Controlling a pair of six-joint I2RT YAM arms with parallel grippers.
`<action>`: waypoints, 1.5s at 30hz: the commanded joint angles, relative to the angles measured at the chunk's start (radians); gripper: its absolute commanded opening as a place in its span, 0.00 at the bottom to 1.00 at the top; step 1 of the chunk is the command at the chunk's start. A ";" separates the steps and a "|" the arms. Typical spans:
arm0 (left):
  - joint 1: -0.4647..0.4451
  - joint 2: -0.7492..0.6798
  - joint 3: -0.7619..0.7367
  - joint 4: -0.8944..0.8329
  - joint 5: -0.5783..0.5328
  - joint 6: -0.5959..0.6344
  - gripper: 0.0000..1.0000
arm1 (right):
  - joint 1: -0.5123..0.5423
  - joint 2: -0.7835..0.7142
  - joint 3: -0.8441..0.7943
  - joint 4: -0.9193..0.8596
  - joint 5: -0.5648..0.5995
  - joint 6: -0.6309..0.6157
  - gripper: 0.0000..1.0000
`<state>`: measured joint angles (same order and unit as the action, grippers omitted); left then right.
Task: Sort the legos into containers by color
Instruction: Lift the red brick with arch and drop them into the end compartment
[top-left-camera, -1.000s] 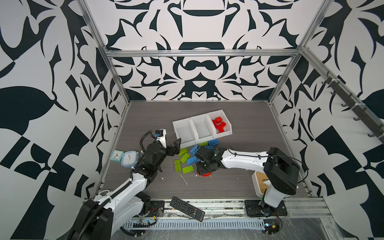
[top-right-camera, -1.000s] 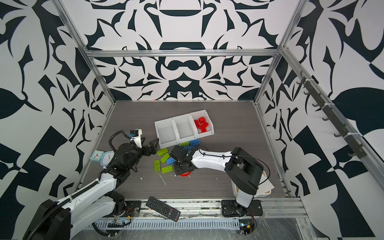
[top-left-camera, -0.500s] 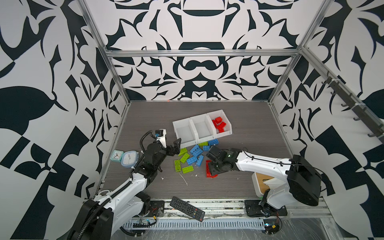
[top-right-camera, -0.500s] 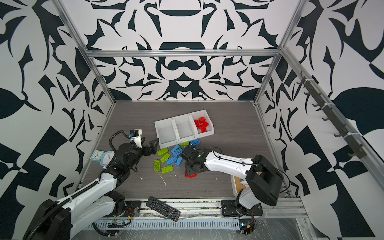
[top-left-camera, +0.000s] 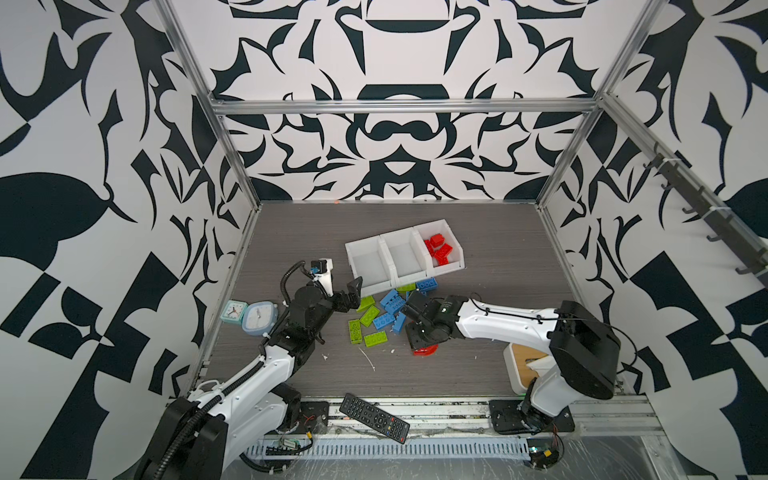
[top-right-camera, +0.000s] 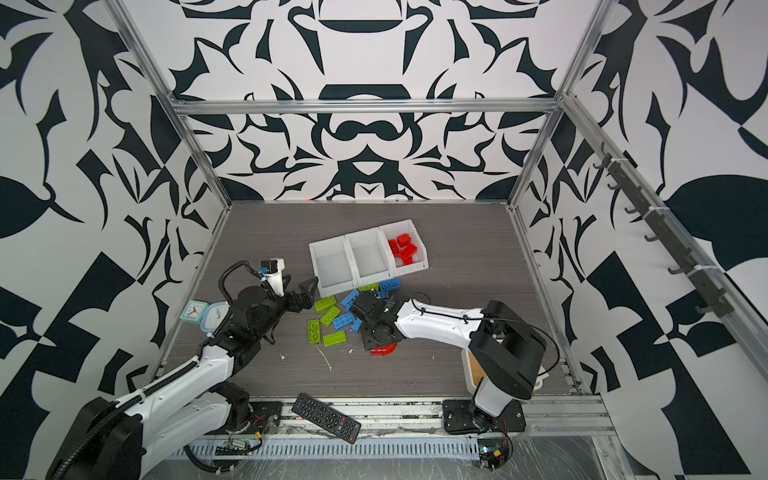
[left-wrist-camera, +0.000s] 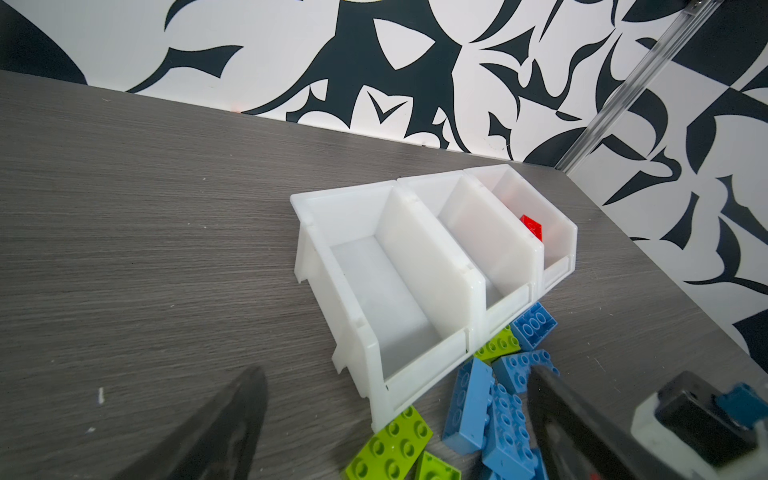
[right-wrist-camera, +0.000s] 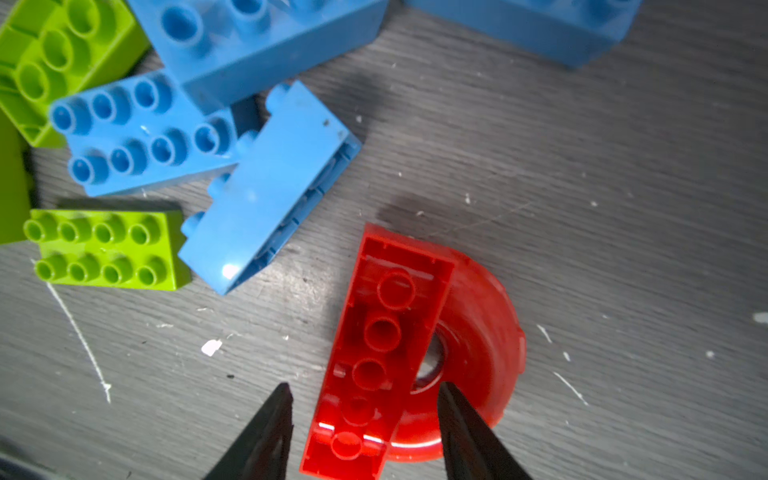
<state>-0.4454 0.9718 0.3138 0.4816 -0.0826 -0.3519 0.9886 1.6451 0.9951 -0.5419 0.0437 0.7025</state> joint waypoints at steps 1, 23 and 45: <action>-0.002 0.002 0.009 -0.003 -0.003 -0.013 1.00 | 0.008 0.009 0.040 -0.024 0.026 -0.014 0.57; -0.002 -0.004 0.009 -0.007 -0.006 -0.009 1.00 | -0.040 -0.090 -0.008 -0.003 0.034 -0.087 0.29; -0.003 -0.021 0.009 -0.019 -0.021 0.003 1.00 | -0.551 -0.015 0.466 -0.053 -0.089 -0.569 0.29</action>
<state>-0.4454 0.9676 0.3138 0.4808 -0.0902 -0.3500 0.4637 1.5929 1.3846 -0.6174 0.0013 0.2188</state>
